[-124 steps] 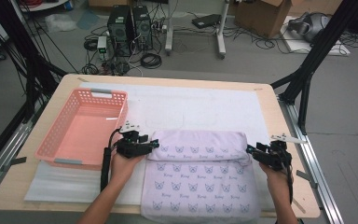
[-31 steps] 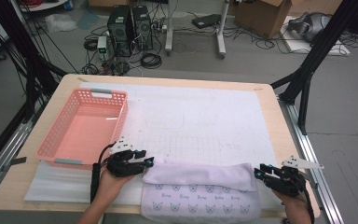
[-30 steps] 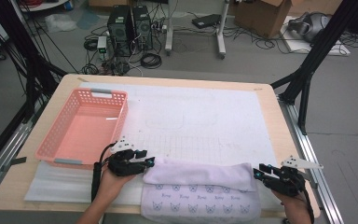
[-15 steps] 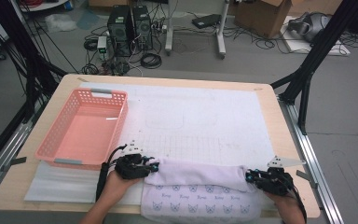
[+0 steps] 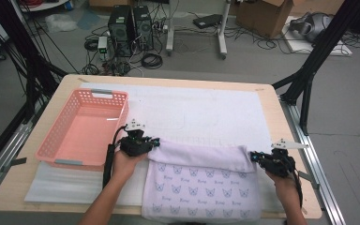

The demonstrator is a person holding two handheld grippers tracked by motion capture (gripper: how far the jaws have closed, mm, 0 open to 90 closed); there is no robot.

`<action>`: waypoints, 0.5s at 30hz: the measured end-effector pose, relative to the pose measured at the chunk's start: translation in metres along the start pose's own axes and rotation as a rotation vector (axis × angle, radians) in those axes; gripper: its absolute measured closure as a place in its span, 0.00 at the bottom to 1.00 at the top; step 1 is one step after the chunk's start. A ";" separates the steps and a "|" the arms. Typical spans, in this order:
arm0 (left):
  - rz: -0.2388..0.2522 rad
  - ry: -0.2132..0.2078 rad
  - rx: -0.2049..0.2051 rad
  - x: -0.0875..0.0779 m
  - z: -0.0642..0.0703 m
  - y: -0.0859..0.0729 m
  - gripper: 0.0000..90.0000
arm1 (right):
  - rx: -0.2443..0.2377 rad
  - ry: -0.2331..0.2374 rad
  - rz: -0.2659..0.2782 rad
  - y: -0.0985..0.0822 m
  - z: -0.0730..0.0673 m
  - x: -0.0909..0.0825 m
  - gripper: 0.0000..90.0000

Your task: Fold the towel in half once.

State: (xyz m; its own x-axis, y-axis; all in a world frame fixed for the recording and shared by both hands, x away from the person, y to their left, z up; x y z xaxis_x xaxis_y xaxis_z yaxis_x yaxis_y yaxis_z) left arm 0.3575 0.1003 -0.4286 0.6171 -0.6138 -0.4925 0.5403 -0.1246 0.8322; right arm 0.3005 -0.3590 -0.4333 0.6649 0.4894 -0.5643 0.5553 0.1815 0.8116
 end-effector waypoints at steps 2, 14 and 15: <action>0.009 0.014 -0.004 0.002 -0.004 0.009 0.87 | 0.003 -0.010 0.006 0.008 0.003 0.007 0.95; 0.062 0.084 -0.045 0.030 -0.027 0.042 0.87 | 0.025 -0.076 0.033 0.049 0.020 0.033 0.95; 0.066 0.094 -0.043 0.032 -0.028 0.044 0.87 | 0.027 -0.078 0.036 0.051 0.022 0.035 0.95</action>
State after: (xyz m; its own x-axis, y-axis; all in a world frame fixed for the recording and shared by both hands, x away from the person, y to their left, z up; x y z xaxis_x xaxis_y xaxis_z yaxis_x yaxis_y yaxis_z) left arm 0.4174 0.0967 -0.4146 0.7018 -0.5439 -0.4601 0.5195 -0.0514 0.8530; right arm 0.3631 -0.3511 -0.4149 0.7208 0.4275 -0.5456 0.5427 0.1416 0.8279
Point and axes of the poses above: each handheld gripper's, and its own axes: x roughly forward along the jaws, y roughly out of its top, z roughly to its right, the point moved 1 cm from there along x, roughly forward along the jaws, and after that the axes turned 4 degrees about z, right-handed, at the moved point
